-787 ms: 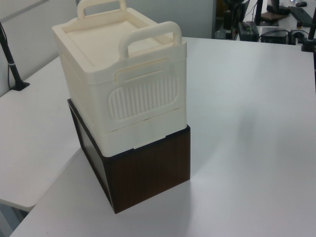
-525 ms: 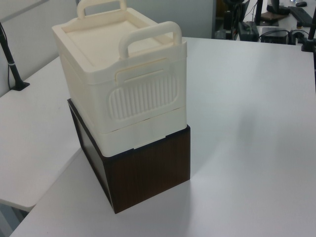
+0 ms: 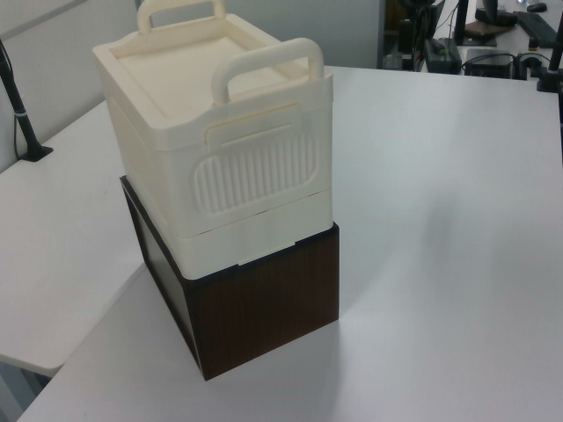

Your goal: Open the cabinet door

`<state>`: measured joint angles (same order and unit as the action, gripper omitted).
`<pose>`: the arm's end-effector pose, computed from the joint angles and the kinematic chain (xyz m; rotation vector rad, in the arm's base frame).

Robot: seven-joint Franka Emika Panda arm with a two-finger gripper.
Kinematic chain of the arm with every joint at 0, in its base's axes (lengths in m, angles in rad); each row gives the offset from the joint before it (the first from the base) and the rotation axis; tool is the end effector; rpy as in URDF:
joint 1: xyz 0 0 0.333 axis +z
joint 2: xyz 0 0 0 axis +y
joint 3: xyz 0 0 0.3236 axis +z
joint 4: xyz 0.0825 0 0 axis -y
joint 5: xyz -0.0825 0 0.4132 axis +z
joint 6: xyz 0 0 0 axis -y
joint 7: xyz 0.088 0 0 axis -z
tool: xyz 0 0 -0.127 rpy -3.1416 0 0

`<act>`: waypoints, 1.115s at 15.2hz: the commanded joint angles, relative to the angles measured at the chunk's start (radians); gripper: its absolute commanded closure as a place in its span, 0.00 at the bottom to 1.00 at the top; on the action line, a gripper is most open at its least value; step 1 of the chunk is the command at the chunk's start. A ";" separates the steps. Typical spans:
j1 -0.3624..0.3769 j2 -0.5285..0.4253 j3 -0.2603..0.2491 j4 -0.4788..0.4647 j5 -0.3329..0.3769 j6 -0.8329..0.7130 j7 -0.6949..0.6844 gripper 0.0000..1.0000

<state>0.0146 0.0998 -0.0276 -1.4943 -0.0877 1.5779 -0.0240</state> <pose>0.6151 -0.0183 0.5917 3.0513 0.0190 -0.0272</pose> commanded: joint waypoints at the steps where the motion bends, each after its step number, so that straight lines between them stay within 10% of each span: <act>1: 0.005 -0.022 0.002 -0.026 -0.006 0.002 0.015 0.00; 17: 0.294 -0.008 0.023 0.022 0.189 0.169 -0.200 0.00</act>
<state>0.2559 0.0990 0.0068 -1.4652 0.0430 1.7001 -0.0899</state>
